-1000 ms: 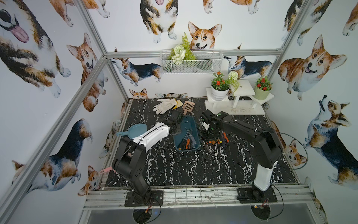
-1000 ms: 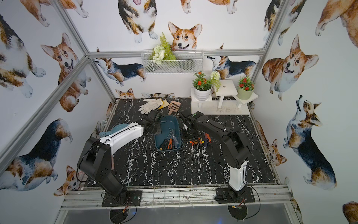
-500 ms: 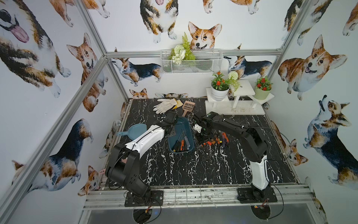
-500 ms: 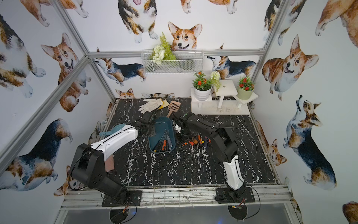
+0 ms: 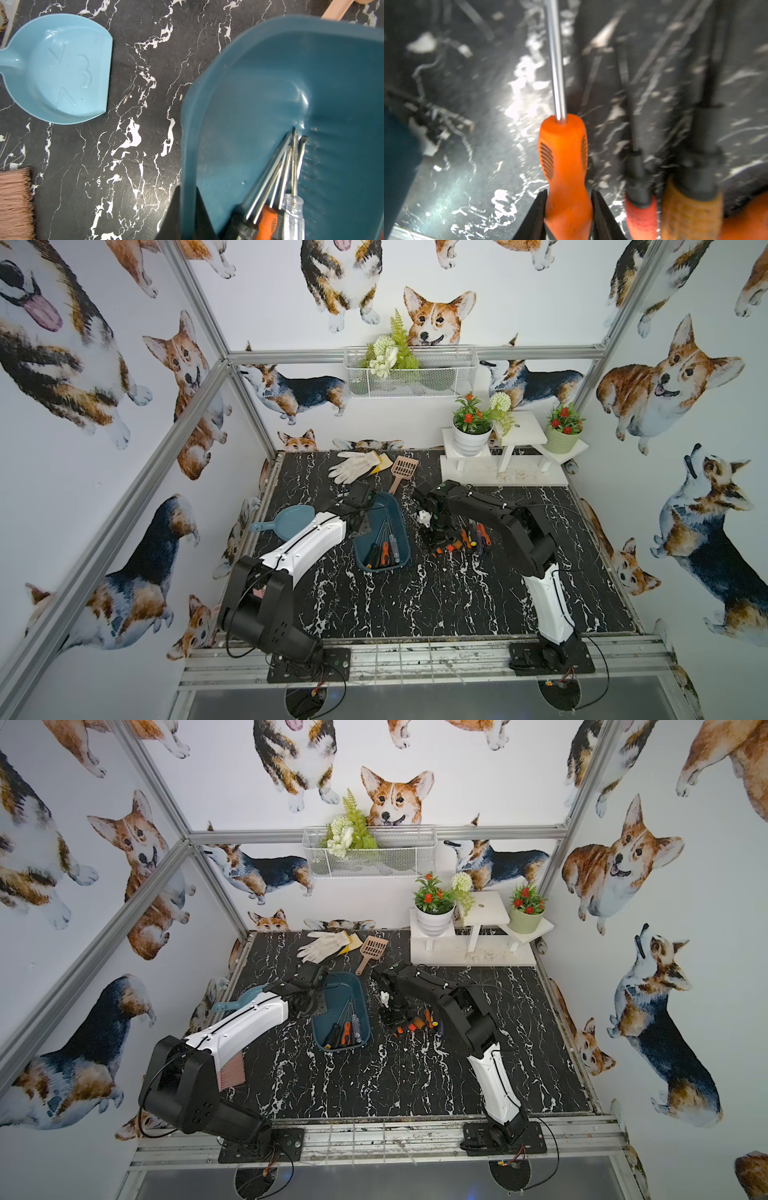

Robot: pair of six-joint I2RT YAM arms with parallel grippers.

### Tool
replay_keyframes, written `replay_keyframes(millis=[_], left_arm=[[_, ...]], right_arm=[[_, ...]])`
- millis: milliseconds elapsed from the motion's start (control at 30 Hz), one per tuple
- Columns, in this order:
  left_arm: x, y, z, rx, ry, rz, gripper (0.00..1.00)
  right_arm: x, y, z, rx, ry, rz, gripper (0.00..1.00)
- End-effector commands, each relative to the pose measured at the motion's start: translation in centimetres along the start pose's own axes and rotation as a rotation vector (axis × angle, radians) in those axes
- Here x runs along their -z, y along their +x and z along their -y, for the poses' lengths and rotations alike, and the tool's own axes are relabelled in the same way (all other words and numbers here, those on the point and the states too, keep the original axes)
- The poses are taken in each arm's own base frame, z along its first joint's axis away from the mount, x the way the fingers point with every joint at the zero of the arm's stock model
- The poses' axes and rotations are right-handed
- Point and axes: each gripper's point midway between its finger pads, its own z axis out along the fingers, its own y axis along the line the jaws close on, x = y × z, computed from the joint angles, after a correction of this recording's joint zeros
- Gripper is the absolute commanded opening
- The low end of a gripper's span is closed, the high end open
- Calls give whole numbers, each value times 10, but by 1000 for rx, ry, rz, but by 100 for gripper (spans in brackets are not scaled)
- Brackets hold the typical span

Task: Take out the screwdriver from the storage box
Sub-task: Place the screwdriver at the center of the board.

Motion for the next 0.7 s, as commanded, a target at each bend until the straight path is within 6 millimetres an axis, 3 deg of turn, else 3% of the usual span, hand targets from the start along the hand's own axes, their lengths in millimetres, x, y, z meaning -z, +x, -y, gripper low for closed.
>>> replay_keyframes(millis=[0, 667], left_arm=[[1, -3, 0, 14, 2, 12, 0], [0, -7, 4, 19, 19, 16, 0]], right_arm=[[-1, 2, 6, -104, -7, -23, 0], [-11, -4, 55, -471, 83, 88, 0]])
